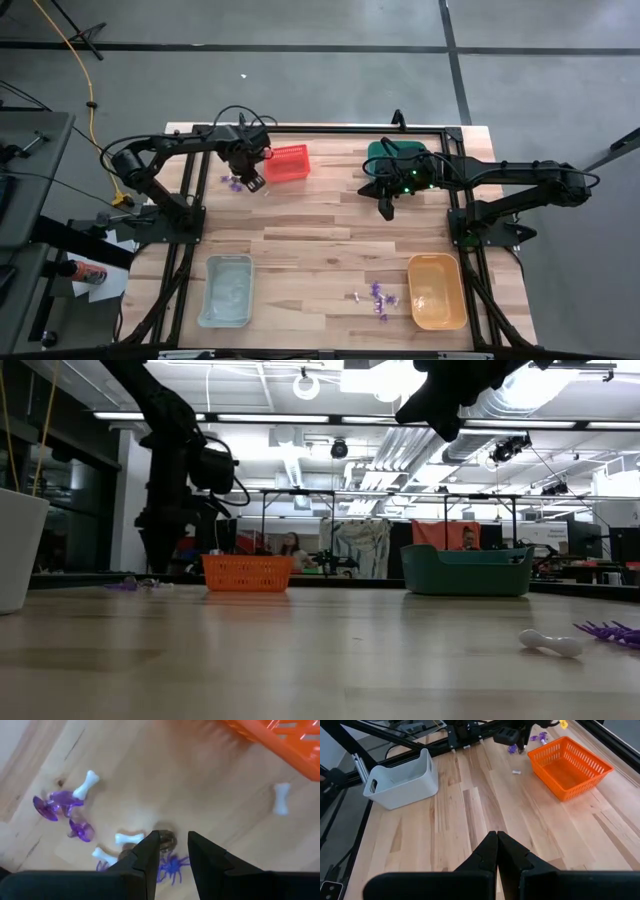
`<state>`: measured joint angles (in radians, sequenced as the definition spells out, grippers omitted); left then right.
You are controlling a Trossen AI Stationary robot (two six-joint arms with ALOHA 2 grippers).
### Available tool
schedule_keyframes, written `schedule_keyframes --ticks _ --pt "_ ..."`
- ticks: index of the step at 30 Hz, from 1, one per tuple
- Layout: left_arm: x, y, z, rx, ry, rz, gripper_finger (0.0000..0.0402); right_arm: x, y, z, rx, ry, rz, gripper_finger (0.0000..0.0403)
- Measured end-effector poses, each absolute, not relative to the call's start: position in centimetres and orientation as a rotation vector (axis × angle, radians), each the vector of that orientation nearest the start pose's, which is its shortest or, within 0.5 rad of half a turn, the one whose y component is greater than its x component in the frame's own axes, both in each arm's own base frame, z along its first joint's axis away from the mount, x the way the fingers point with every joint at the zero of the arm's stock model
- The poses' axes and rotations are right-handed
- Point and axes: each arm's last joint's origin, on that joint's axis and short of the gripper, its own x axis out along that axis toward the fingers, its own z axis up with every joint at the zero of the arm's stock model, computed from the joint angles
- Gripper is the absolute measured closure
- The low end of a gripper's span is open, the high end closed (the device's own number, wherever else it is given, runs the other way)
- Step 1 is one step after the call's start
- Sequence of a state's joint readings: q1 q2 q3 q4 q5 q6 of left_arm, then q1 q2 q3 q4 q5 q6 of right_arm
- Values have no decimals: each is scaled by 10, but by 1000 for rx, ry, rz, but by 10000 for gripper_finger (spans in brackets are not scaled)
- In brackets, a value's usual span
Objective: Sort Halloween decoration
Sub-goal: Put the black skull toy into the green bin
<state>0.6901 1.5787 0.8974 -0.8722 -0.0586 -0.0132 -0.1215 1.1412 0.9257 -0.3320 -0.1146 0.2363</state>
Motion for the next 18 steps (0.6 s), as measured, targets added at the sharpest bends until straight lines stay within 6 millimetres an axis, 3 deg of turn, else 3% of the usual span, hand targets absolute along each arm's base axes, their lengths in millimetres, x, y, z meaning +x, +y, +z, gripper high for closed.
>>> schedule_keyframes --ticks 6,18 --pt "193 161 163 -461 1525 601 308 243 -27 300 295 539 -82 400" --pt "191 160 163 -386 1572 522 239 243 -27 300 321 533 -97 400"
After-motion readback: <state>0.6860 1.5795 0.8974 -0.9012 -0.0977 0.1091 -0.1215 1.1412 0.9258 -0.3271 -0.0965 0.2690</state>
